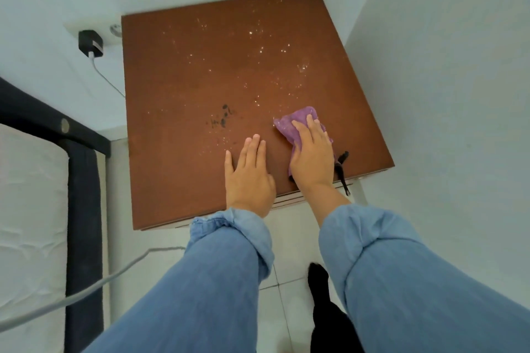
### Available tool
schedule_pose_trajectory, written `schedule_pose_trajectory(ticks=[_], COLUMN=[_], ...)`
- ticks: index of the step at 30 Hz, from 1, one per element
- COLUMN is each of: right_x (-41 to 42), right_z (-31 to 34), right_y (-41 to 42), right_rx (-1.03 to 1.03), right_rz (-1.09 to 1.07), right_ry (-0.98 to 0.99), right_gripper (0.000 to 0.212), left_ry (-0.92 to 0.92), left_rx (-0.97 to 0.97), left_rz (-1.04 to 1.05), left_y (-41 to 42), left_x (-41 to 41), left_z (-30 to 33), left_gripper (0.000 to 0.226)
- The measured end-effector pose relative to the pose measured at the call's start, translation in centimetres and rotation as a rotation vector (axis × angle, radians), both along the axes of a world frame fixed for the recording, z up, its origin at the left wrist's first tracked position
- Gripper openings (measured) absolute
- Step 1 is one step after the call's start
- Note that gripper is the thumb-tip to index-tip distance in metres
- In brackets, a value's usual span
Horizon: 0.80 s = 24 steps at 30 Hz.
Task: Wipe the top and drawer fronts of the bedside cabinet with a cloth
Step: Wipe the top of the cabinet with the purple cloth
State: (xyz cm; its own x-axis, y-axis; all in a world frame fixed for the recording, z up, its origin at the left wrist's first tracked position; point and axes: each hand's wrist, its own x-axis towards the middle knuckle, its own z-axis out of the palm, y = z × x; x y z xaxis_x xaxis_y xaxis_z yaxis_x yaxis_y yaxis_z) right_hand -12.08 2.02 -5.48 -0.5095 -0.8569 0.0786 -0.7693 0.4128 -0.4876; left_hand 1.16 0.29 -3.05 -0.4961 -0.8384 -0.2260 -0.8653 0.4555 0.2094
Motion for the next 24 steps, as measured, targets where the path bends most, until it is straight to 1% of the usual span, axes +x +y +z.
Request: schedule_pose_trajectory(ticks=[1, 5, 7, 10, 13, 15, 18, 21, 24], right_x=[0.0, -1.6, -3.4, -7.0, -11.7, -14.6, -17.6, -19.5, -21.3], right_z=[0.1, 1.5, 2.5, 3.5, 3.3, 2.7, 2.1, 1.8, 1.2], right_y=[-0.1, -0.9, -2.6, -5.7, -8.8, -10.9, -14.8, -19.3, -23.7], right_rx=[-0.013, -0.192, -0.22, -0.279, -0.355, -0.355, -0.317, -0.33, -0.347], right_rz=[-0.013, -0.102, -0.15, -0.211, -0.285, -0.314, -0.266, -0.165, -0.053], right_ry=[-0.036, -0.22, -0.312, -0.332, -0.358, -0.377, -0.401, -0.416, -0.377], right_gripper=[0.042, 0.04, 0.039, 0.044, 0.043, 0.041, 0.04, 0.041, 0.041], left_ry=[0.002, 0.078, 0.123, 0.157, 0.162, 0.156, 0.145, 0.13, 0.131], left_rx=[-0.007, -0.027, -0.063, -0.091, -0.085, -0.1, -0.144, -0.191, -0.217], left_rz=[0.008, 0.064, 0.079, 0.118, 0.162, 0.186, 0.203, 0.209, 0.229], left_y=[-0.1, -1.7, -3.5, -6.1, -8.6, -10.3, -13.4, -15.8, -16.3], left_x=[-0.2, -2.2, -4.2, -7.7, -11.3, -13.2, -15.0, -15.3, -15.5], left_z=[0.2, 1.5, 1.8, 1.6, 0.9, 0.2, -0.7, -1.5, -2.2], left_gripper=[0.065, 0.062, 0.063, 0.061, 0.059, 0.058, 0.057, 0.057, 0.062])
